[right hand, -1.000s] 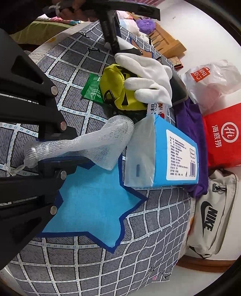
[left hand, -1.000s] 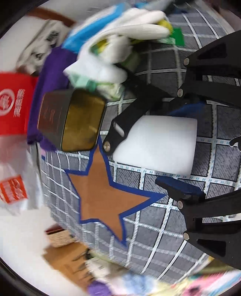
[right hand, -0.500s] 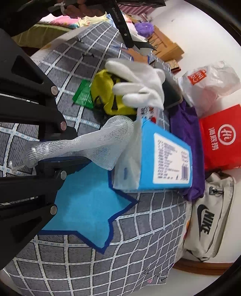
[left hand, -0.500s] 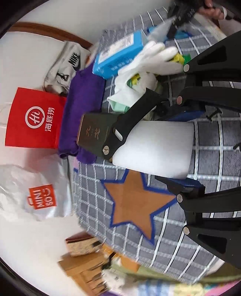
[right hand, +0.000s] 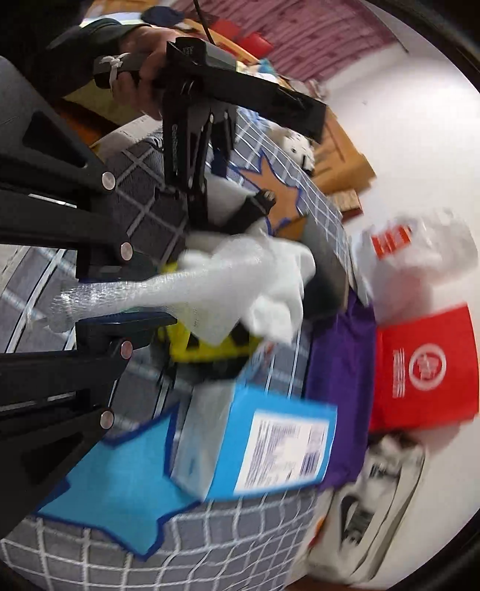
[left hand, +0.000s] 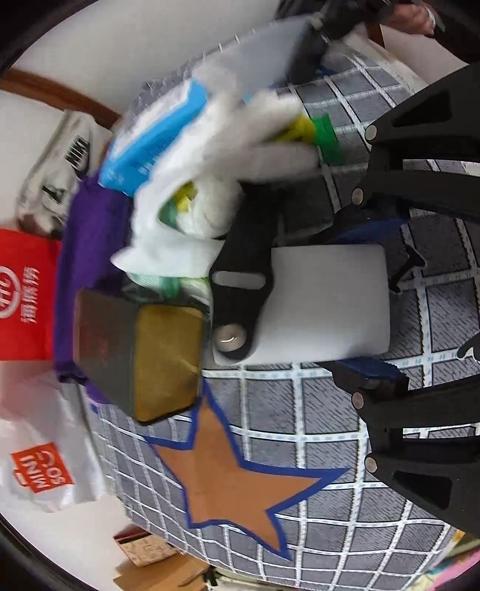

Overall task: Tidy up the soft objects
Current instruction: 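Carry the sponge block in the left tool while the right tool carries the mesh bag toward the purple towel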

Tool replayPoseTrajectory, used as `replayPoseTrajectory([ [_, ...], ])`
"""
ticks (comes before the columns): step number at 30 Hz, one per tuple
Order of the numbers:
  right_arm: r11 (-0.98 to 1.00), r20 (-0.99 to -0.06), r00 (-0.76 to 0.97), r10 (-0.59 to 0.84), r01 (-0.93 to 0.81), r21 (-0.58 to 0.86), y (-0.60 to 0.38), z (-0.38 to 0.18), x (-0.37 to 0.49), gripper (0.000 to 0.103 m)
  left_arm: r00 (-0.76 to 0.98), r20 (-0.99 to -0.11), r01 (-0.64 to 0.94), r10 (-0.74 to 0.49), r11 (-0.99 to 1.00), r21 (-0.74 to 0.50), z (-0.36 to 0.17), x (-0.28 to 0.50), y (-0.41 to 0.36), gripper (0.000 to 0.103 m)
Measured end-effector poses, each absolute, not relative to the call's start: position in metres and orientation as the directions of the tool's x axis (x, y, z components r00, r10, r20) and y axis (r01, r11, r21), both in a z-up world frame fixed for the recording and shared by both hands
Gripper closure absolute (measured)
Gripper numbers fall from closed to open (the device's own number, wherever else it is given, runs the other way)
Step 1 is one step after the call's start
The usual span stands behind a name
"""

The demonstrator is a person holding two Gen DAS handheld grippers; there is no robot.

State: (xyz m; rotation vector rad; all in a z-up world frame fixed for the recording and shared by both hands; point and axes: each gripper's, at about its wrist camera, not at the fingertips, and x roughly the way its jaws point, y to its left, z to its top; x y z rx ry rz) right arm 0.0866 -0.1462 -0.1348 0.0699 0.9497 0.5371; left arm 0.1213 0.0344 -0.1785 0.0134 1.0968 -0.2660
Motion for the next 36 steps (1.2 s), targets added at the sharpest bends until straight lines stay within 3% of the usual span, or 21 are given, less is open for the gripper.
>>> replayPoseTrajectory([
  [3,0.852,-0.758,0.441,0.48,-0.44,0.284,-0.132,-0.136,0.087,0.091,0.482,-0.836,0.219,-0.263,0.96,-0.175,-0.167,0.118,0.047,0.054],
  [9,0.873,-0.782,0.439,0.441,-0.413,0.26,-0.131,-0.142,0.087,0.092,0.595,-0.794,0.137,-0.124,0.989,-0.051,-0.15,0.11,0.066,0.055],
  [12,0.892,-0.795,0.449,0.408,-0.38,0.243,-0.143,-0.145,0.086,0.092,0.667,-0.745,0.108,-0.008,0.991,0.085,-0.139,0.105,0.064,0.055],
  [15,0.907,-0.799,0.458,0.389,-0.344,0.244,-0.157,-0.145,0.085,0.091,0.661,-0.732,0.158,-0.166,0.984,-0.08,-0.127,0.108,0.073,0.055],
  [18,0.919,-0.801,0.47,0.37,-0.314,0.24,-0.168,-0.144,0.083,0.091,0.672,-0.73,0.152,-0.126,0.988,-0.031,-0.124,0.107,0.067,0.055],
  [20,0.923,-0.798,0.479,0.365,-0.301,0.241,-0.175,-0.141,0.083,0.092,0.664,-0.725,0.182,-0.182,0.98,-0.08,-0.125,0.106,0.063,0.055],
  [36,0.952,-0.791,0.534,0.299,-0.218,0.213,-0.205,-0.114,0.104,0.092,0.658,-0.741,0.149,-0.134,0.988,-0.047,-0.101,0.126,0.054,0.055],
])
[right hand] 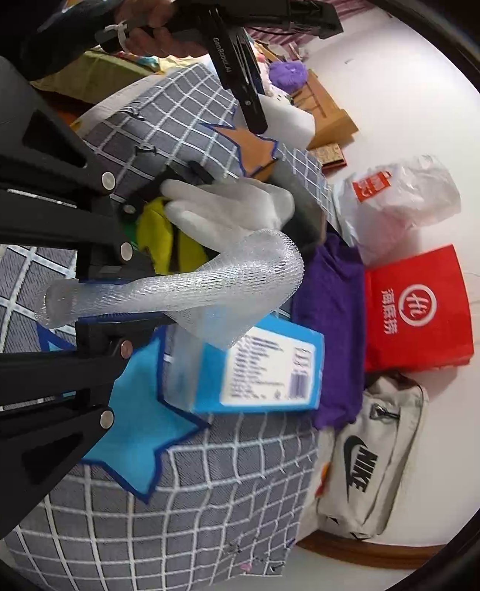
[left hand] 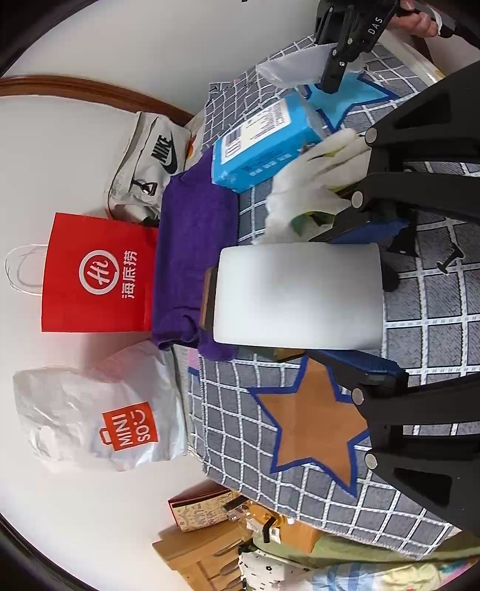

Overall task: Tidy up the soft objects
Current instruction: 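Carry the sponge block in the left tool while the right tool carries the mesh bag toward the purple towel, then release the mesh bag onto the purple towel while the left tool sets down the sponge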

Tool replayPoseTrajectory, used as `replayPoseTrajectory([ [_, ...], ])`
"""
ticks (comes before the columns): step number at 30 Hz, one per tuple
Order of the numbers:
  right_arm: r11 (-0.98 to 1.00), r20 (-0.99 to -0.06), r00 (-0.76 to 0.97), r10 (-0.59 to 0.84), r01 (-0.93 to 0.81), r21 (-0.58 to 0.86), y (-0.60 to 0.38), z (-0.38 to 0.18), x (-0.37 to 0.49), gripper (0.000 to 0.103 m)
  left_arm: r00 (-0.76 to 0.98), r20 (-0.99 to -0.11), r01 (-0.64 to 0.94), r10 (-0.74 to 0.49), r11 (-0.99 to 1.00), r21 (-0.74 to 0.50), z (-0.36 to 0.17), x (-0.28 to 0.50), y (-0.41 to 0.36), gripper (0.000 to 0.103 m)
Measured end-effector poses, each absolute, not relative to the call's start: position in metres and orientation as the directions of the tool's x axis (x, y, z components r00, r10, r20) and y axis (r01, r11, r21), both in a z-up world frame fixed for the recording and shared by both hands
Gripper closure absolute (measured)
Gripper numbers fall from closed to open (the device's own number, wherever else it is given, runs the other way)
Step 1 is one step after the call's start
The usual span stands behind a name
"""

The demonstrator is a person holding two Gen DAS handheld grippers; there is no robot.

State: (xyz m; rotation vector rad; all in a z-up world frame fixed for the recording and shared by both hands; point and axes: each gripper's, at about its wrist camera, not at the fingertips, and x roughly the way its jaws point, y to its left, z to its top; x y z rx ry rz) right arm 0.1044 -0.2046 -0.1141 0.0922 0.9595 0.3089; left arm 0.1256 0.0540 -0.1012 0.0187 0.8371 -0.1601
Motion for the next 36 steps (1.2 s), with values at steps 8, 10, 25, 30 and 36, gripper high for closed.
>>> replayPoseTrajectory([
  [8,0.961,-0.776,0.568,0.273,-0.2,0.192,-0.214,-0.094,0.128,0.092,0.665,-0.737,0.136,-0.12,0.99,-0.039,-0.082,0.148,0.046,0.055],
  [10,0.965,-0.779,0.572,0.256,-0.193,0.175,-0.215,-0.09,0.138,0.092,0.665,-0.738,0.132,-0.114,0.991,-0.034,-0.079,0.154,0.045,0.055],
  [25,0.973,-0.759,0.61,0.228,-0.173,0.153,-0.224,-0.064,0.204,0.092,0.648,-0.757,0.081,-0.088,0.996,-0.046,-0.061,0.212,0.041,0.055],
  [30,0.972,-0.753,0.615,0.233,-0.172,0.161,-0.224,-0.057,0.232,0.092,0.643,-0.762,0.079,-0.082,0.996,-0.04,-0.059,0.235,0.038,0.055],
  [36,0.97,-0.757,0.607,0.242,-0.169,0.175,-0.224,-0.057,0.274,0.092,0.629,-0.774,0.085,-0.076,0.996,-0.029,-0.06,0.27,0.033,0.055],
])
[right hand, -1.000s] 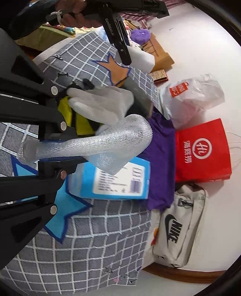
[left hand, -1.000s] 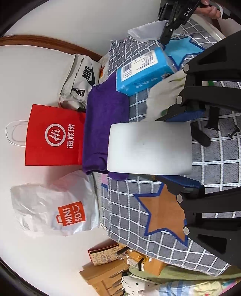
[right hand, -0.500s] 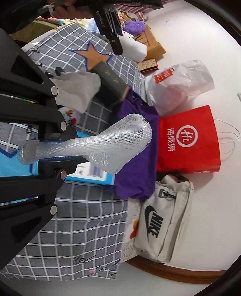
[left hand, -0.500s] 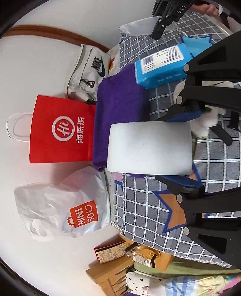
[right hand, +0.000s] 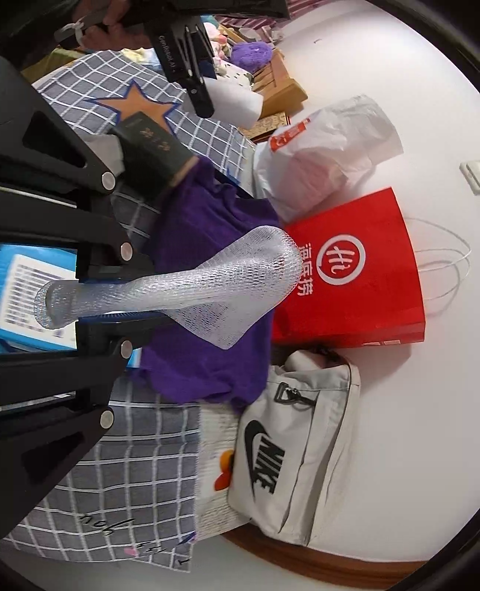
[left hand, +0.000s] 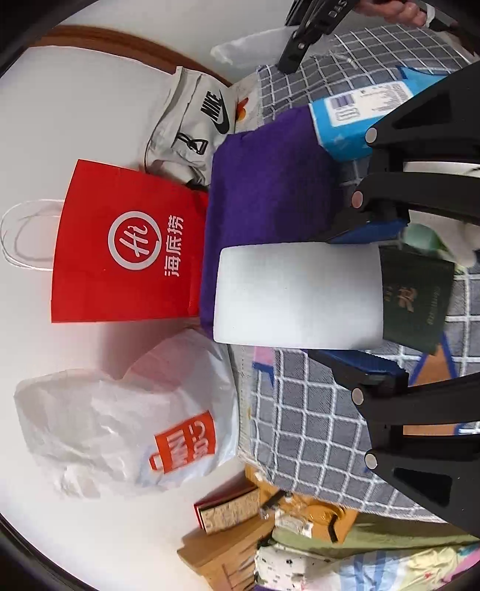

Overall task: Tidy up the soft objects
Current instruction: 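Release the mesh bag onto the purple towel while the left tool sets down the sponge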

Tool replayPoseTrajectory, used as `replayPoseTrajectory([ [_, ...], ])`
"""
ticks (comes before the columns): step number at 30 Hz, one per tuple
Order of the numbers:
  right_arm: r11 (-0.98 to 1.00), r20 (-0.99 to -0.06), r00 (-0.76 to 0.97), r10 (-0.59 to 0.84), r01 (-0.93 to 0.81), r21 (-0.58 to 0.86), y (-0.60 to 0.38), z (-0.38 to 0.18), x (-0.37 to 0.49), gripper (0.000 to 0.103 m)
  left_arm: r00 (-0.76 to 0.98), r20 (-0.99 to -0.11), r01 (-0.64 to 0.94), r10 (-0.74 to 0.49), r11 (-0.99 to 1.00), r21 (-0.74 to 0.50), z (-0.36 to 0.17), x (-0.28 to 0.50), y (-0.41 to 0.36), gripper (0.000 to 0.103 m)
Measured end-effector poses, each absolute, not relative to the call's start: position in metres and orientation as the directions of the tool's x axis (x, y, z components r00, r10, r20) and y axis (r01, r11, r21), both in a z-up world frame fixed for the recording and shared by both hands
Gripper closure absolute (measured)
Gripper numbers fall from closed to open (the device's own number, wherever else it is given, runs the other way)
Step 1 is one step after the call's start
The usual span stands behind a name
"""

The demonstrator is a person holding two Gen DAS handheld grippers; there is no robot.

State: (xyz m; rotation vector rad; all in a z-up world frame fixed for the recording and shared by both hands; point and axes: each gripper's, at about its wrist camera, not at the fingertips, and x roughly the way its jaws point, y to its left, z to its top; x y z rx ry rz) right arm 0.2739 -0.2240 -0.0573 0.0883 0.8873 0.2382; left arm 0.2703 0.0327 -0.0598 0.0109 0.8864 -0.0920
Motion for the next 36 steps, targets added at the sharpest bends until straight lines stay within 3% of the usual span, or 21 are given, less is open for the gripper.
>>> replayPoseTrajectory([
  [16,0.961,-0.81,0.519,0.273,-0.192,0.201,-0.225,-0.104,0.394,0.091,0.538,-0.836,0.104,-0.106,0.993,-0.059,-0.101,0.379,0.015,0.055],
  [36,0.963,-0.902,0.351,0.251,-0.182,0.197,-0.219,-0.179,0.442,0.091,0.382,-0.917,0.12,-0.112,0.99,-0.071,-0.165,0.452,-0.005,0.053],
])
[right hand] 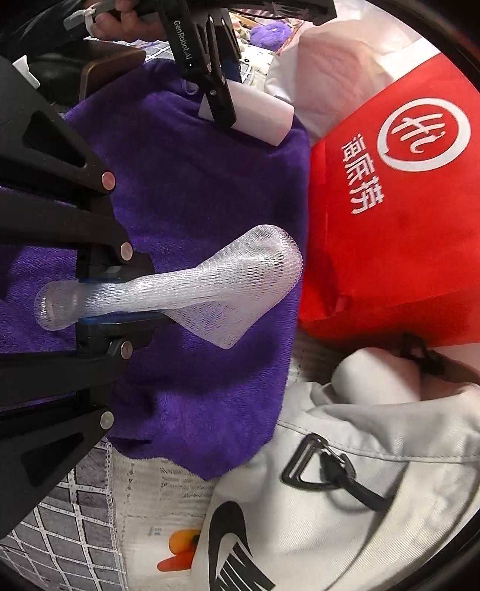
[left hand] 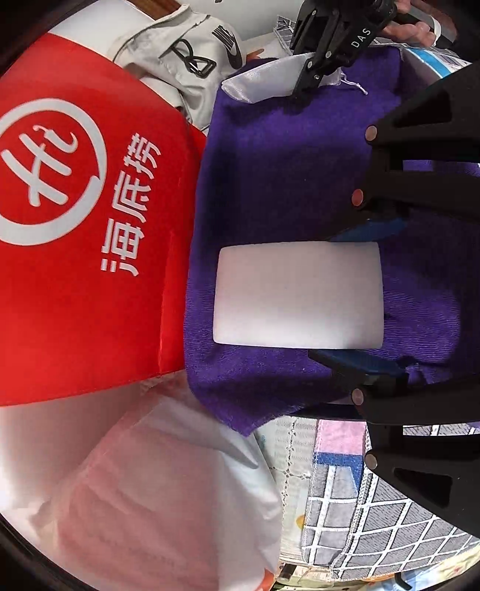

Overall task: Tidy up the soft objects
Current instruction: 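Release the mesh bag onto the purple towel while the left tool sets down the sponge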

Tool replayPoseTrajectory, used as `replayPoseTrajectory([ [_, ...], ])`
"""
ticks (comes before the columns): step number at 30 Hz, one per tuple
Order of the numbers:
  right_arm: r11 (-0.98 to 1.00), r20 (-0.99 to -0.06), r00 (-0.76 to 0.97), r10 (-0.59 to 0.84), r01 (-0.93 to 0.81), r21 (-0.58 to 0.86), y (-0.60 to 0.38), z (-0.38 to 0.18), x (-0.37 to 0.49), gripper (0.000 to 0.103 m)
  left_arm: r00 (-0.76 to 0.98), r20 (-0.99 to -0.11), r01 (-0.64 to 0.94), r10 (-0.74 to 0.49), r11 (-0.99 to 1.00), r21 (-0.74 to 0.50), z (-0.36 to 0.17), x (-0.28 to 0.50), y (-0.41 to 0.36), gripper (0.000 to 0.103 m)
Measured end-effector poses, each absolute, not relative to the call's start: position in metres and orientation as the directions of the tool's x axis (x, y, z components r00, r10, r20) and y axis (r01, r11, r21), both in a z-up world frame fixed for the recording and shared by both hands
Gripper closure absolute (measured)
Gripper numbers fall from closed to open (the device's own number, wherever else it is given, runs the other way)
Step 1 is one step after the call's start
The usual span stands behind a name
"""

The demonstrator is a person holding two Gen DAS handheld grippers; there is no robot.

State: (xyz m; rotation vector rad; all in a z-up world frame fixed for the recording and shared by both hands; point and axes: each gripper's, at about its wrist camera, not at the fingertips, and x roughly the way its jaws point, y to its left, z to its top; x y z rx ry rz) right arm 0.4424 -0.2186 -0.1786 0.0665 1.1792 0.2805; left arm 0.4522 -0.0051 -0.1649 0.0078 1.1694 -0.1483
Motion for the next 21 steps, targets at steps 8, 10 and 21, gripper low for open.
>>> replayPoseTrajectory([
  [8,0.962,-0.906,0.339,0.254,-0.183,0.201,-0.21,-0.185,0.446,0.07,0.356,-0.929,0.112,-0.102,0.991,-0.066,-0.175,0.455,-0.006,0.053],
  [10,0.962,-0.904,0.344,0.254,-0.185,0.2,-0.208,-0.187,0.449,0.065,0.35,-0.931,0.112,-0.107,0.991,-0.072,-0.178,0.461,-0.007,0.052],
  [21,0.961,-0.878,0.403,0.259,-0.196,0.193,-0.213,-0.172,0.451,0.019,0.358,-0.929,0.136,-0.089,0.99,-0.042,-0.176,0.467,-0.014,0.027],
])
